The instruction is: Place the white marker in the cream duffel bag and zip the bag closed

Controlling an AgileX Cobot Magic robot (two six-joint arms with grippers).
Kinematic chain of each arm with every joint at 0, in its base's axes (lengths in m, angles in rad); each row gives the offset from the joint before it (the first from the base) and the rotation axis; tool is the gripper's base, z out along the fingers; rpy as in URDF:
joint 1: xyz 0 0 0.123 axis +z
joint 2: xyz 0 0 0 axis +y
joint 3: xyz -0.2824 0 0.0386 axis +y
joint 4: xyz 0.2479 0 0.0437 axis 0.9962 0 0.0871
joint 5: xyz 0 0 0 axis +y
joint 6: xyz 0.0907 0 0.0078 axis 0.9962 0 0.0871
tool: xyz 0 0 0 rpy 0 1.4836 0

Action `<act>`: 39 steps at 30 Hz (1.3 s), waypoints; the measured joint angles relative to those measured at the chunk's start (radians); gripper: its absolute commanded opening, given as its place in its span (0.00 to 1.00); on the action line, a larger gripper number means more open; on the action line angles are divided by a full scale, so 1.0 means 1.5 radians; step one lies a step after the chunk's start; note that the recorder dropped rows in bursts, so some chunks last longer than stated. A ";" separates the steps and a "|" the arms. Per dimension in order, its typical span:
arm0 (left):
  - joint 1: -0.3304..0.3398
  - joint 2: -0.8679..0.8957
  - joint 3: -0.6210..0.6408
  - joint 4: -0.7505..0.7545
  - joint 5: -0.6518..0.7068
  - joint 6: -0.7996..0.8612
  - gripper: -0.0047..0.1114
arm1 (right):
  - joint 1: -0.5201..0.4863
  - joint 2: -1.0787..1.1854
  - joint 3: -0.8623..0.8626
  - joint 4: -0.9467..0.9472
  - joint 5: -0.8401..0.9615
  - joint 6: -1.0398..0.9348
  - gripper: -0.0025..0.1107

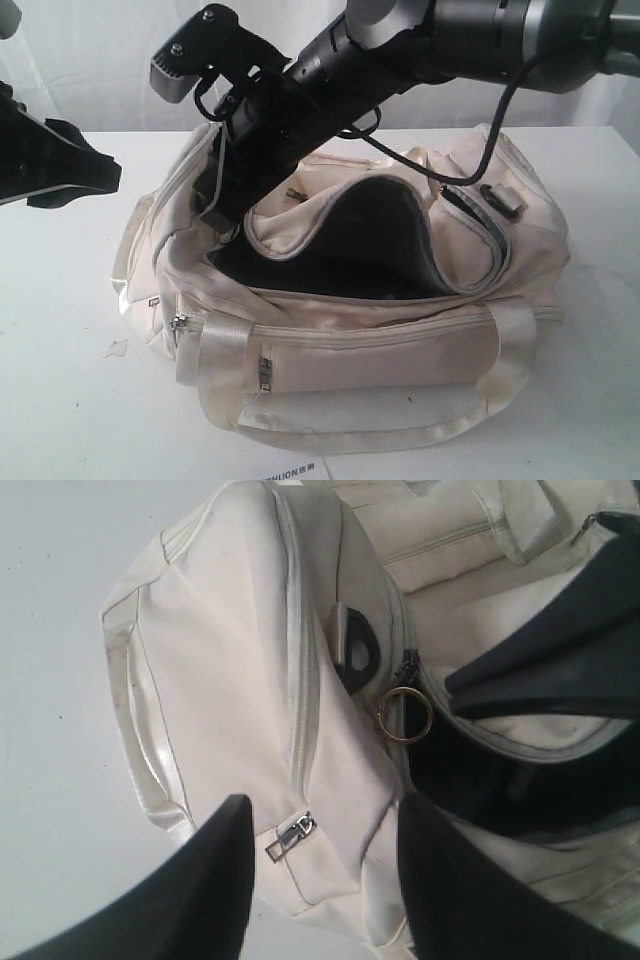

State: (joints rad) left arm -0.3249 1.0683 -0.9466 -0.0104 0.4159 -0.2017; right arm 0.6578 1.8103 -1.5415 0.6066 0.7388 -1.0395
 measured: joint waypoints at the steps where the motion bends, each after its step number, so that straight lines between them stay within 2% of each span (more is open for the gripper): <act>1: 0.000 0.001 0.000 0.000 -0.004 0.000 0.47 | 0.000 0.000 0.000 -0.002 0.007 0.005 0.02; 6: 0.000 0.020 0.000 0.000 -0.021 0.000 0.47 | 0.000 0.000 0.000 -0.018 0.053 0.043 0.04; 12: 0.000 0.030 0.000 -0.003 -0.025 0.000 0.47 | 0.000 0.000 0.000 -0.031 0.082 0.160 0.27; 14: 0.000 0.030 0.000 -0.003 -0.025 0.000 0.47 | 0.000 0.000 0.000 -0.020 0.071 0.200 0.31; 17: 0.000 0.030 0.000 -0.004 -0.025 0.000 0.47 | 0.000 0.000 0.000 0.011 0.040 0.261 0.31; 19: 0.000 0.030 0.000 -0.004 -0.024 0.000 0.47 | 0.000 0.000 0.010 0.075 0.010 0.279 0.31; 26: 0.000 0.030 0.000 -0.004 -0.021 0.000 0.47 | 0.000 -0.006 0.086 0.254 -0.107 0.276 0.31; 39: 0.000 0.030 0.000 -0.004 -0.021 0.000 0.47 | -0.012 -0.062 0.219 0.310 -0.186 0.262 0.31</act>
State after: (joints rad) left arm -0.3249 1.1127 -0.9466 -0.0166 0.3842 -0.2017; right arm 0.6398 1.7178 -1.2133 1.0715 0.4595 -0.6459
